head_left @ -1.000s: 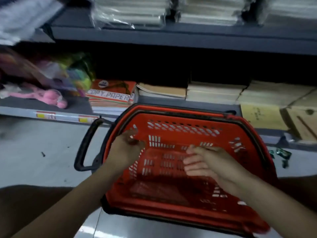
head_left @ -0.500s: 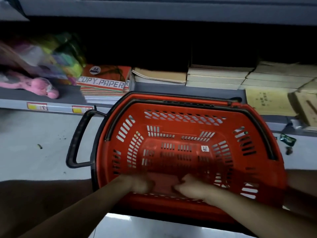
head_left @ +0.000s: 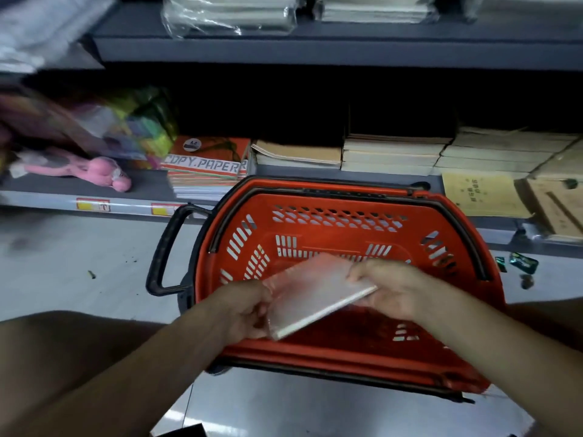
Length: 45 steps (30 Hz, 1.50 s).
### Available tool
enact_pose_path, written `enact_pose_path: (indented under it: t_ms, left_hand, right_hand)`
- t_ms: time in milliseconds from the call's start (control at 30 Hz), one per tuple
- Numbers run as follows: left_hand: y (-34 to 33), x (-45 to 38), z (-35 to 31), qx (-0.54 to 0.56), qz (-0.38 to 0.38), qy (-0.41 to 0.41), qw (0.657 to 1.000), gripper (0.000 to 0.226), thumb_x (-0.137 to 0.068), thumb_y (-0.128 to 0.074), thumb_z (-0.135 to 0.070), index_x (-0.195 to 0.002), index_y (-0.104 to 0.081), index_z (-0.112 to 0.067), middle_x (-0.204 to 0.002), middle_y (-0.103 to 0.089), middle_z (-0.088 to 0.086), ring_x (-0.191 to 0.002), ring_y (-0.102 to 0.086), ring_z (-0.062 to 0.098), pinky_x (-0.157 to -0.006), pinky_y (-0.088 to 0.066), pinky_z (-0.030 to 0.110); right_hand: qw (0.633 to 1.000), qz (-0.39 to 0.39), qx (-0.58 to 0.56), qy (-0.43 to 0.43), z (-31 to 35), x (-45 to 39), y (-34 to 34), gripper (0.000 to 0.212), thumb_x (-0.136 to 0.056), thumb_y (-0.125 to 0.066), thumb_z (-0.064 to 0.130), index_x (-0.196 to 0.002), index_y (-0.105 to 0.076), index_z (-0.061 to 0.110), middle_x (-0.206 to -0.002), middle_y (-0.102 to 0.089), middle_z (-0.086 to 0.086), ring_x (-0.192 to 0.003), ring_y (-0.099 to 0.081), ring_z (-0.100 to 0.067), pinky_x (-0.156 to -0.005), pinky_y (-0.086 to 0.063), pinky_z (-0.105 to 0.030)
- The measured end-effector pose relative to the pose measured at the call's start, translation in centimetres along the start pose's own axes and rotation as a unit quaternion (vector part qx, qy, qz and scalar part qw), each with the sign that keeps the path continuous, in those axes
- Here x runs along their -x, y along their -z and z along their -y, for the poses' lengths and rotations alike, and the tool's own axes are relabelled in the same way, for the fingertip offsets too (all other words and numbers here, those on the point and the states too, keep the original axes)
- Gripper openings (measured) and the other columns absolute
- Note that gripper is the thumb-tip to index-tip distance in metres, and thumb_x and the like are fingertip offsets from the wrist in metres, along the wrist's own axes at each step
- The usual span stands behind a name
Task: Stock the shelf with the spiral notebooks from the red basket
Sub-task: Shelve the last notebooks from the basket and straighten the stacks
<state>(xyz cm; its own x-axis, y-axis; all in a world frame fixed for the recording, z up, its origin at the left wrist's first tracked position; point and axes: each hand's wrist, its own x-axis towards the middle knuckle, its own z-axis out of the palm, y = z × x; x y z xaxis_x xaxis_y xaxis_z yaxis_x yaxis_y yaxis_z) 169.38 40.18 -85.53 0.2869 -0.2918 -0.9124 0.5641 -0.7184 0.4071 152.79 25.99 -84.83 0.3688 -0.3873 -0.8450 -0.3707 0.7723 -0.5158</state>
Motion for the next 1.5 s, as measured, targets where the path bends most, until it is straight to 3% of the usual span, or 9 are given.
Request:
enact_pose_path:
  t_ms: [233, 367, 433, 533, 667, 833, 1133, 1200, 1500]
  left_hand:
    - [1.0, 9.2, 0.2, 0.090, 0.144, -0.206, 0.964, 0.023, -0.099, -0.054, -0.008, -0.111, -0.073, -0.013, -0.102, -0.077, 0.008, -0.088, -0.073, 0.026, -0.076, -0.060, 0.042]
    - [0.9, 13.0, 0.8, 0.128, 0.211, -0.286, 0.926, 0.043, -0.102, -0.050, -0.018, -0.138, -0.053, -0.042, -0.124, -0.073, -0.001, -0.103, -0.074, 0.031, -0.066, -0.061, 0.053]
    - [1.4, 13.9, 0.3, 0.141, 0.290, -0.314, 0.893, 0.055, -0.102, -0.045, -0.018, -0.140, -0.043, -0.058, -0.136, -0.066, -0.005, -0.111, -0.069, 0.038, -0.056, -0.060, 0.053]
    - [2.2, 15.2, -1.2, 0.170, 0.321, -0.384, 0.849, 0.057, -0.101, -0.045, -0.015, -0.144, -0.043, -0.052, -0.144, -0.059, -0.004, -0.112, -0.069, 0.036, -0.057, -0.062, 0.047]
    - [2.7, 16.4, -3.6, 0.183, 0.255, -0.451, 0.836, 0.056, -0.091, -0.052, -0.018, -0.144, -0.049, -0.037, -0.135, -0.067, -0.002, -0.113, -0.070, 0.024, -0.075, -0.063, 0.034]
    - [4.5, 16.7, -5.1, 0.140, 0.349, -0.431, 0.820, 0.070, -0.091, -0.067, -0.010, -0.140, -0.046, -0.056, -0.143, -0.060, -0.005, -0.095, -0.073, 0.042, -0.055, -0.062, 0.046]
    - [4.1, 15.8, -8.3, 0.217, 0.202, -0.470, 0.831, 0.065, -0.066, -0.071, -0.007, -0.119, -0.071, -0.044, -0.094, -0.076, 0.014, -0.048, -0.064, 0.036, -0.046, -0.057, 0.039]
    - [4.3, 15.9, -10.0, 0.202, 0.183, -0.505, 0.819, 0.071, -0.060, -0.080, -0.008, -0.122, -0.070, -0.041, -0.106, -0.077, 0.010, -0.051, -0.066, 0.038, -0.045, -0.058, 0.042]
    - [6.2, 17.0, -24.6, 0.176, 0.039, -0.607, 0.774, 0.047, -0.094, -0.060, -0.010, -0.139, -0.056, -0.022, -0.114, -0.077, 0.000, -0.077, -0.074, 0.020, -0.045, -0.055, 0.021]
  right_hand:
    - [0.984, 0.075, 0.034, 0.158, 2.9, 10.1, 2.9, 0.036, -0.092, -0.047, -0.008, -0.124, -0.064, -0.002, -0.112, -0.070, -0.018, -0.090, -0.062, -0.027, -0.067, -0.053, -0.029]
    - [0.955, 0.126, 0.047, 0.265, 3.2, 14.3, 2.6, 0.050, -0.098, -0.047, -0.004, -0.136, -0.059, 0.026, -0.127, -0.071, -0.008, -0.111, -0.068, -0.034, -0.083, -0.059, -0.048]
    - [0.943, 0.157, 0.041, 0.290, 3.1, 15.9, 2.0, 0.052, -0.099, -0.049, 0.000, -0.136, -0.057, 0.034, -0.130, -0.070, -0.002, -0.105, -0.072, -0.039, -0.070, -0.063, -0.053]
    - [0.930, 0.180, 0.048, 0.318, 3.5, 17.6, 1.4, 0.054, -0.097, -0.054, 0.005, -0.138, -0.056, 0.040, -0.125, -0.071, -0.012, -0.081, -0.073, -0.043, -0.056, -0.063, -0.049]
    - [0.924, 0.173, -0.007, 0.341, 5.0, 18.0, 0.8, 0.053, -0.092, -0.054, 0.000, -0.140, -0.057, 0.024, -0.125, -0.072, -0.012, -0.103, -0.072, -0.040, -0.061, -0.064, -0.048]
    - [0.913, 0.143, -0.045, 0.379, 5.8, 16.8, -0.9, 0.055, -0.082, -0.065, 0.005, -0.134, -0.061, 0.020, -0.122, -0.073, -0.015, -0.102, -0.072, -0.044, -0.066, -0.063, -0.054]
    - [0.912, 0.107, -0.087, 0.387, 7.1, 13.6, -3.5, 0.053, -0.064, -0.085, 0.019, -0.115, -0.076, 0.029, -0.111, -0.077, -0.013, -0.086, -0.073, -0.050, -0.061, -0.062, -0.051]
    - [0.903, 0.103, -0.095, 0.406, 8.7, 13.2, -4.4, 0.060, -0.053, -0.090, 0.022, -0.111, -0.078, 0.028, -0.112, -0.077, -0.013, -0.087, -0.074, -0.049, -0.058, -0.062, -0.049]
    - [0.839, 0.167, -0.095, 0.509, 23.4, 11.1, -10.2, 0.028, -0.100, -0.052, 0.004, -0.123, -0.066, 0.012, -0.116, -0.076, -0.002, -0.101, -0.075, -0.019, -0.071, -0.063, -0.037]
